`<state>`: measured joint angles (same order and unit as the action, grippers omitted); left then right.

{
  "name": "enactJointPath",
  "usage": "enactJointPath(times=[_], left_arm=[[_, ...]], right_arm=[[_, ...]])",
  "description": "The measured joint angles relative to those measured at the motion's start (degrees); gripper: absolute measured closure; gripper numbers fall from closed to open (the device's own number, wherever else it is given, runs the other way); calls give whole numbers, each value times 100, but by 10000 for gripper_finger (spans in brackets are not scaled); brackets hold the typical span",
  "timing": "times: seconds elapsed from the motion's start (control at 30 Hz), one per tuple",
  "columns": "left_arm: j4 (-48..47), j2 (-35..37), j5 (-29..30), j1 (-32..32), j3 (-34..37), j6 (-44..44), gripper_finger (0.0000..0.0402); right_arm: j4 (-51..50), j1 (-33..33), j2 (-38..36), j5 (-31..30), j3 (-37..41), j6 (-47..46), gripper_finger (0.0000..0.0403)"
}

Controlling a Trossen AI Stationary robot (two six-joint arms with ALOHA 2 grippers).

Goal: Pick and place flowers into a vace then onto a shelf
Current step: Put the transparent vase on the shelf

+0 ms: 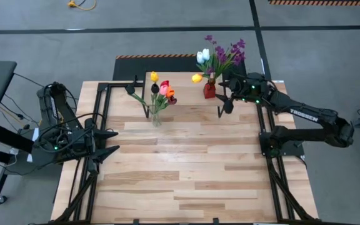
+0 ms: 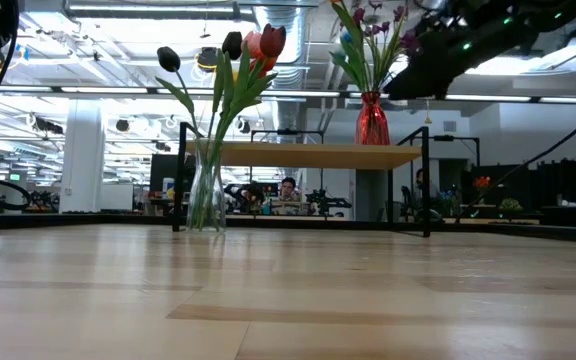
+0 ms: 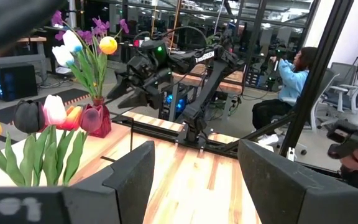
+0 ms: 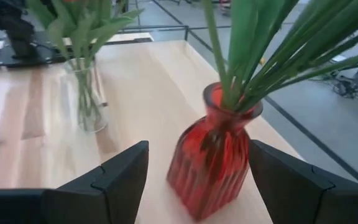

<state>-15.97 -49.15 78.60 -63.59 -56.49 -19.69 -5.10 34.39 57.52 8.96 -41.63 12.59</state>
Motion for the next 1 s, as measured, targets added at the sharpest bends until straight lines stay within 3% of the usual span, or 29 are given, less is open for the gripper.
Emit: enactJointPath(times=[0.13,0.23,0.33,0.43,0.57,0.8,1.0], left_arm=[[2,0,-99,0,0,321,180],[2,0,-523,70,0,671,180],[2,-108,-966,314,0,851,180],[-4,-373,-999,654,70,702,180],[-35,-1011,-434,1070,160,-277,180],[-638,-2340,712,1232,161,-2496,180],[-809,-3470,886,1647,162,-4035,180]], right_arm=[[-599,-244,-503,0,0,-7,135],[-975,-592,-932,3,0,-82,135],[-1227,-1012,-1342,2,0,-264,135],[-1441,-1444,-1699,4,0,-543,135],[-1793,-2002,-2050,-115,0,-934,135],[-2232,-2965,-2352,-935,0,-1558,135],[-2554,-3665,-2352,-1283,0,-1735,135]])
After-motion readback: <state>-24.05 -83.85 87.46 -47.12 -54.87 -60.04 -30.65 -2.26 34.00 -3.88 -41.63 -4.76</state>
